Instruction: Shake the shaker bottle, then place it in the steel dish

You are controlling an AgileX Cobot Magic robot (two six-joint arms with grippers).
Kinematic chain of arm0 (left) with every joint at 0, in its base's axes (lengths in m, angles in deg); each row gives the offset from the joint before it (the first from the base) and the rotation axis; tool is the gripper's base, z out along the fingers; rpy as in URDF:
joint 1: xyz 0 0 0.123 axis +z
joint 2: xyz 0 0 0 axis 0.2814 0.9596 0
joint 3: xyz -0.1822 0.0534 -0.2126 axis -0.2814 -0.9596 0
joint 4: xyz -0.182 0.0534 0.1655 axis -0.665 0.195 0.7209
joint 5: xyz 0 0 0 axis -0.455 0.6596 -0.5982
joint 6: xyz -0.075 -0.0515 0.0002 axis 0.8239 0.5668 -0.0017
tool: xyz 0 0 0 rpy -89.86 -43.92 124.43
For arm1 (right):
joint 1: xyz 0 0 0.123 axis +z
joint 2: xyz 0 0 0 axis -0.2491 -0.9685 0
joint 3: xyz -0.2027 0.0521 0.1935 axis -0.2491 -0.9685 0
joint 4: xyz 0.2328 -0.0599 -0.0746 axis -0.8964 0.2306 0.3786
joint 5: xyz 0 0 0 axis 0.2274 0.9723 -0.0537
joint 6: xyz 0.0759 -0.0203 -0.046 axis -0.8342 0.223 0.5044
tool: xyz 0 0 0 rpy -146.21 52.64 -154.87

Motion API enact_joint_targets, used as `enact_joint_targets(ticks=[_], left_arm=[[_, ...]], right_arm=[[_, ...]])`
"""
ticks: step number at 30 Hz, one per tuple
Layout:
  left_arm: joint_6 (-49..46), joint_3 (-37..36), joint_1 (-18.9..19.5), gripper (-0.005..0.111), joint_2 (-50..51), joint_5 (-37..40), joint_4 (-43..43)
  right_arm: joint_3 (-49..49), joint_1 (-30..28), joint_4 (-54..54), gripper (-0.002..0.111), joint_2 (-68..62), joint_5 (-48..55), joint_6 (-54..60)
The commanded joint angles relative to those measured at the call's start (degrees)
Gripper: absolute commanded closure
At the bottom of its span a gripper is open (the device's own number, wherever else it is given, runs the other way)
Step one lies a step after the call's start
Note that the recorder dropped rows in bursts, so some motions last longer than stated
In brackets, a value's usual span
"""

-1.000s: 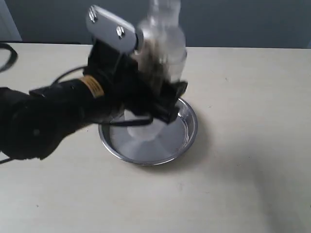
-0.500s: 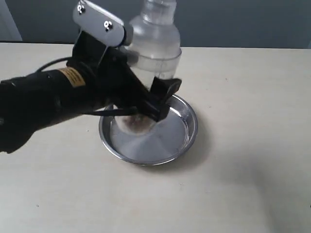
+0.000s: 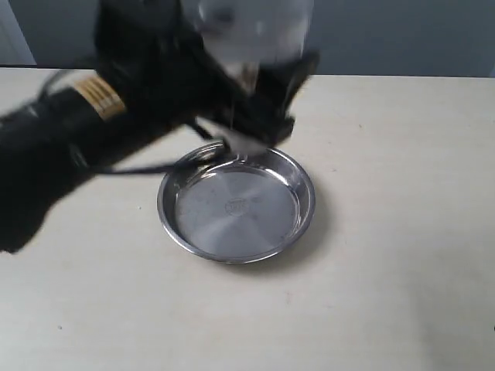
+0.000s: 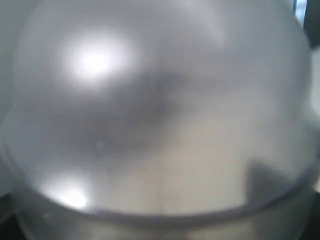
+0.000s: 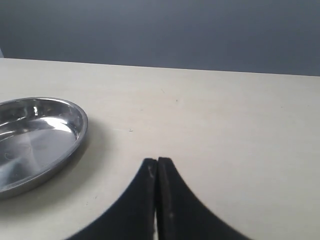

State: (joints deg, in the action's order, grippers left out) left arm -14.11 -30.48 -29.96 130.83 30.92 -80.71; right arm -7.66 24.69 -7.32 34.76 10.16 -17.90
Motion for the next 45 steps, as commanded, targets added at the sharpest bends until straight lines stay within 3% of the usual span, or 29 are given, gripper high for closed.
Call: enact_joint_targets(ticks=[1,4,6,10,12,15,18,21,25,27,31,34,38,40,42,45], left_arm=[[-3.2,2.7,1.7,0.107,-2.5,0.4,-6.1],[-0.1,-3.9,3.9,0.107,6.1,3.9,-11.8],[5.2,-6.0,3.3,0.107,8.6,3.0,-8.8],[6.4,-3.3,-0.7,0.107,3.5,-12.3,1.4],[3.2,-0.4,-1.2,0.107,-0.6,-13.6,2.1],[-5.3,0.6,0.1,0.107,-1.3,-5.0,-9.9],[-5.2,-5.9,2.4,0.106,5.1,-1.5,-19.5],[5.5,-9.2,1.0,0.106,8.5,-3.5,-11.0],[7.7,-5.1,-3.0,0.107,1.9,-18.0,3.0],[5.4,-0.8,-3.5,0.107,-2.4,-15.3,3.5],[-1.4,-3.1,-1.3,0.107,1.1,-1.0,-11.5],[3.1,-7.5,-0.5,0.107,8.0,-1.2,-15.2],[5.7,-4.9,-5.3,0.107,4.4,-13.1,-1.6],[3.9,-0.8,-6.8,0.107,0.0,-17.4,0.4],[0.8,1.6,-6.9,0.107,-3.2,-13.1,-0.8],[-5.6,-0.4,-4.1,0.107,-1.1,-5.0,-12.5]], right_arm=[[-0.1,0.0,0.3,0.109,0.2,-0.8,-0.1],[-0.1,0.0,0.3,0.109,0.2,-0.8,-0.1],[-0.1,0.0,0.3,0.109,0.2,-0.8,-0.1],[-0.1,0.0,0.3,0.109,0.2,-0.8,-0.1],[-0.1,0.0,0.3,0.109,0.2,-0.8,-0.1],[-0.1,0.0,0.3,0.109,0.2,-0.8,-0.1],[-0.1,0.0,0.3,0.109,0.2,-0.8,-0.1],[-0.1,0.0,0.3,0.109,0.2,-0.8,-0.1],[-0.1,0.0,0.3,0.109,0.2,-0.8,-0.1],[-0.1,0.0,0.3,0.109,0.2,-0.8,-0.1],[-0.1,0.0,0.3,0.109,0.2,-0.8,-0.1],[-0.1,0.0,0.3,0.109,0.2,-0.8,-0.1],[-0.1,0.0,0.3,0.109,0.2,-0.8,-0.1],[-0.1,0.0,0.3,0.109,0.2,-0.8,-0.1],[-0.1,0.0,0.3,0.109,0.2,-0.8,-0.1],[-0.1,0.0,0.3,0.109,0.2,-0.8,-0.1]])
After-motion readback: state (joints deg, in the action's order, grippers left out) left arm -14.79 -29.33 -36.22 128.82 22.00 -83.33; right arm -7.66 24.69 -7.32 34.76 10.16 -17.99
